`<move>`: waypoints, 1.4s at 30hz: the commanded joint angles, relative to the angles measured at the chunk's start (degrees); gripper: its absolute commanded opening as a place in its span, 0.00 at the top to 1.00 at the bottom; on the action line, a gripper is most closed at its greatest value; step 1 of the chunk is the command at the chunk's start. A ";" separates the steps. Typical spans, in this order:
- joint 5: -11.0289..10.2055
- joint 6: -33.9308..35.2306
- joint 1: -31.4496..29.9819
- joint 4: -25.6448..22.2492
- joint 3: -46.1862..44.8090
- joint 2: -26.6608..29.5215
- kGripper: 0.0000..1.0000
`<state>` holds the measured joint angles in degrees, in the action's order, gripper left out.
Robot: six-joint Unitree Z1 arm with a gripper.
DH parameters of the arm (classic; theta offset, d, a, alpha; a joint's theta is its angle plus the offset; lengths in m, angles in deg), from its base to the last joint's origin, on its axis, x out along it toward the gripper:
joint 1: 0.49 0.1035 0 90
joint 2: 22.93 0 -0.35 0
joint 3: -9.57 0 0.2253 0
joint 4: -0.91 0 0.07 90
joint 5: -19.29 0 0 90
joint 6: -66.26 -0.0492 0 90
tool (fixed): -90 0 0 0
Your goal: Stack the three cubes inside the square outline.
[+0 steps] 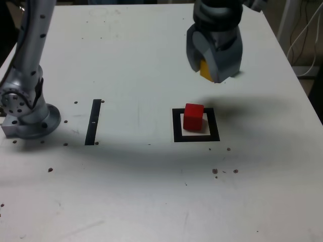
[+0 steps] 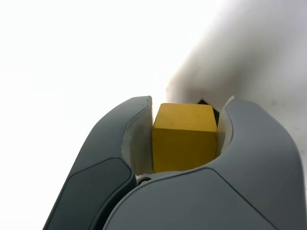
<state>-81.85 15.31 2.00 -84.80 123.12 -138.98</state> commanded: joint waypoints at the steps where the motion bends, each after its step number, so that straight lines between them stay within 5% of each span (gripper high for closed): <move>1: -0.03 15.83 -0.94 -0.13 -1.33 1.43 0.61; 8: 0.37 28.71 -4.37 -2.51 -3.04 1.91 0.61; 15: 4.59 36.67 -7.48 -7.70 -1.72 2.20 0.61; 19: 4.71 41.65 -8.91 -9.18 -2.44 3.51 0.61; 27: 4.80 49.78 -9.70 -4.56 -7.95 3.91 0.61; 42: 4.84 51.04 -9.63 1.36 -11.34 1.77 0.61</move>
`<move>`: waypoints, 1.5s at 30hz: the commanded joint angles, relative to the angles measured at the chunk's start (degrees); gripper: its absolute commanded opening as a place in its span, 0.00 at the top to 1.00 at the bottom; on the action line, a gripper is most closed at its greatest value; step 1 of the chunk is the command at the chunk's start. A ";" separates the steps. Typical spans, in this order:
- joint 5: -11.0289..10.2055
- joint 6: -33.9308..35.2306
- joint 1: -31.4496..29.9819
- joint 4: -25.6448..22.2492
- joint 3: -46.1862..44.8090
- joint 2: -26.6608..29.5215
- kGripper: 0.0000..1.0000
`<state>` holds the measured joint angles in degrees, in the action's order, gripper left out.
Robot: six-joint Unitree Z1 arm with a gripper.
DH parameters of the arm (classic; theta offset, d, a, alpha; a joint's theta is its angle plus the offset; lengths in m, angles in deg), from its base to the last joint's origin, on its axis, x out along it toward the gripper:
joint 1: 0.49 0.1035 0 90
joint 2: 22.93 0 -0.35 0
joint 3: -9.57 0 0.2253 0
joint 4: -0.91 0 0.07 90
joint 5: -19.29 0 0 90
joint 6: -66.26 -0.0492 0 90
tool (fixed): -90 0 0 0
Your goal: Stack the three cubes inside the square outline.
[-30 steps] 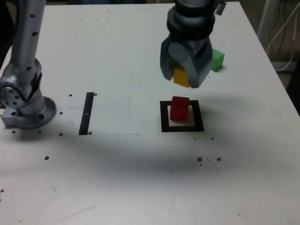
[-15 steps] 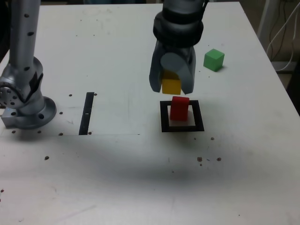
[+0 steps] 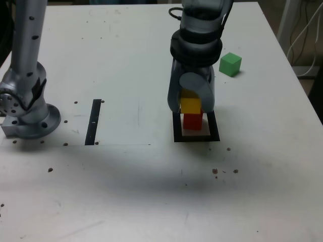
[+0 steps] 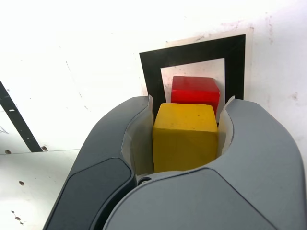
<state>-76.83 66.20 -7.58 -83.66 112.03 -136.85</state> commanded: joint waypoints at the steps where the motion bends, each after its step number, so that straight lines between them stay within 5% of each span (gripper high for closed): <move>1: -0.25 0.15 -0.01 0.40 -0.44 -0.43 0.61; 8: -0.73 0.15 0.06 1.48 -1.09 -0.96 0.56; 29: -0.99 -0.86 1.13 -0.83 -0.51 -0.17 0.02; 37: -5.88 -1.23 2.31 -7.29 2.62 2.43 0.01; 45: -10.56 -12.06 7.37 -10.41 6.92 2.77 0.01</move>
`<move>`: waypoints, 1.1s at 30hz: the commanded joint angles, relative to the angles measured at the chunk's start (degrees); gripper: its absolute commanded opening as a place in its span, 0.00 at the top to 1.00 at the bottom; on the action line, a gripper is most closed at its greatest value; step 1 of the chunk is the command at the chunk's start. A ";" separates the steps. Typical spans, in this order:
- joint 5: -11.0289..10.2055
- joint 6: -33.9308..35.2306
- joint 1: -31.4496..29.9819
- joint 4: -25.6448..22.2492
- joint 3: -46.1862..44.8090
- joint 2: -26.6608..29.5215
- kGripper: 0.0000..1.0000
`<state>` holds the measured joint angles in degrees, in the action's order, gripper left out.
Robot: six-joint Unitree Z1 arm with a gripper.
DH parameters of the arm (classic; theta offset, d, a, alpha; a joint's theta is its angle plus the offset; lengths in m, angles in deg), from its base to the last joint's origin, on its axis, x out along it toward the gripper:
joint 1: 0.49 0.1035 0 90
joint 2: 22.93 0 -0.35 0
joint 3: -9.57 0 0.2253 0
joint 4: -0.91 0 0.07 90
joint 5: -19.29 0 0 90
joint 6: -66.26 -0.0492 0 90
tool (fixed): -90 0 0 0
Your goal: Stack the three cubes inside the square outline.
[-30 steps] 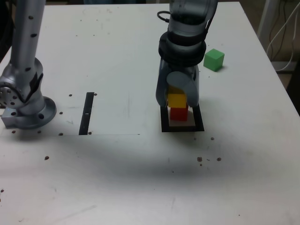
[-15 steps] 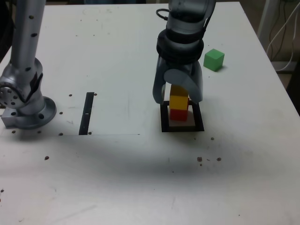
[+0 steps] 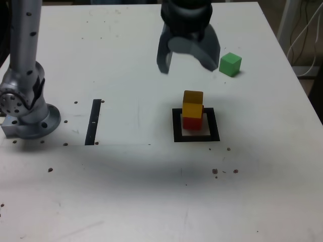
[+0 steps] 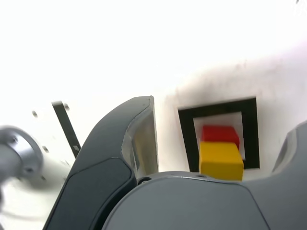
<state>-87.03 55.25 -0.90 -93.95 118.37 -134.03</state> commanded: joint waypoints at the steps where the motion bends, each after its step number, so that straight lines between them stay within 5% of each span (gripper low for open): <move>1: -0.83 -3.01 1.53 -0.14 1.09 -0.19 0.01; 19: -5.87 -40.75 11.41 -2.43 18.54 -12.62 0.06; 33: -5.92 -48.44 14.44 -5.97 31.67 -24.76 0.07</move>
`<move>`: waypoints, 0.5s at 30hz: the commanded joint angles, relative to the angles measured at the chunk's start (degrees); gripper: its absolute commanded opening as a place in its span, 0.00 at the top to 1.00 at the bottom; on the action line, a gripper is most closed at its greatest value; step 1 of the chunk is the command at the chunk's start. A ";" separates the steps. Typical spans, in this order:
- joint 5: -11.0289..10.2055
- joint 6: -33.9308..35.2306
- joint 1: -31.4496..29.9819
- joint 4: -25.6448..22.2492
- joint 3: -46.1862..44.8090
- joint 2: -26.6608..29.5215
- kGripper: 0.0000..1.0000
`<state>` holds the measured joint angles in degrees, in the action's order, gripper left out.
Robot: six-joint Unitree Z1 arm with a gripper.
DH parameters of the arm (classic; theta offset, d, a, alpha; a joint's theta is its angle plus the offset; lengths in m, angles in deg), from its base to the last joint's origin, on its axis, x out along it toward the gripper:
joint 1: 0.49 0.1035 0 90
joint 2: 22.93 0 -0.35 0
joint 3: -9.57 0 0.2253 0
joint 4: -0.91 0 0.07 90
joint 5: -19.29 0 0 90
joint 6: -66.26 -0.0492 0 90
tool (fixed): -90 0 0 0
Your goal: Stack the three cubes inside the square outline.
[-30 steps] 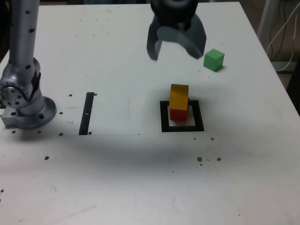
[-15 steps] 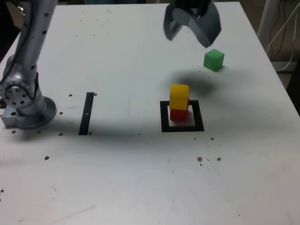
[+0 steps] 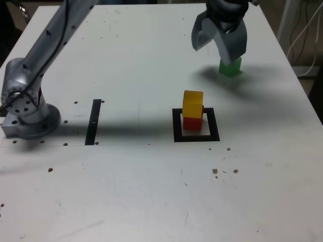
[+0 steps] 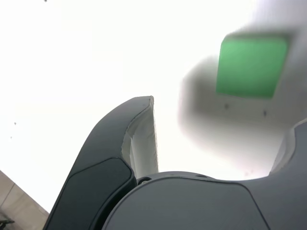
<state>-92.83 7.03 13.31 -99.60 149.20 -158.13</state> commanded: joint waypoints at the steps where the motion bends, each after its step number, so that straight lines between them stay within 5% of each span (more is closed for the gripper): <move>1: -0.11 -0.46 0.40 -0.66 1.90 -1.30 0.07; 15: 3.13 -3.99 2.83 -3.57 10.56 -7.71 0.15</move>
<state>-90.12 3.34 16.12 -102.65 159.35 -165.38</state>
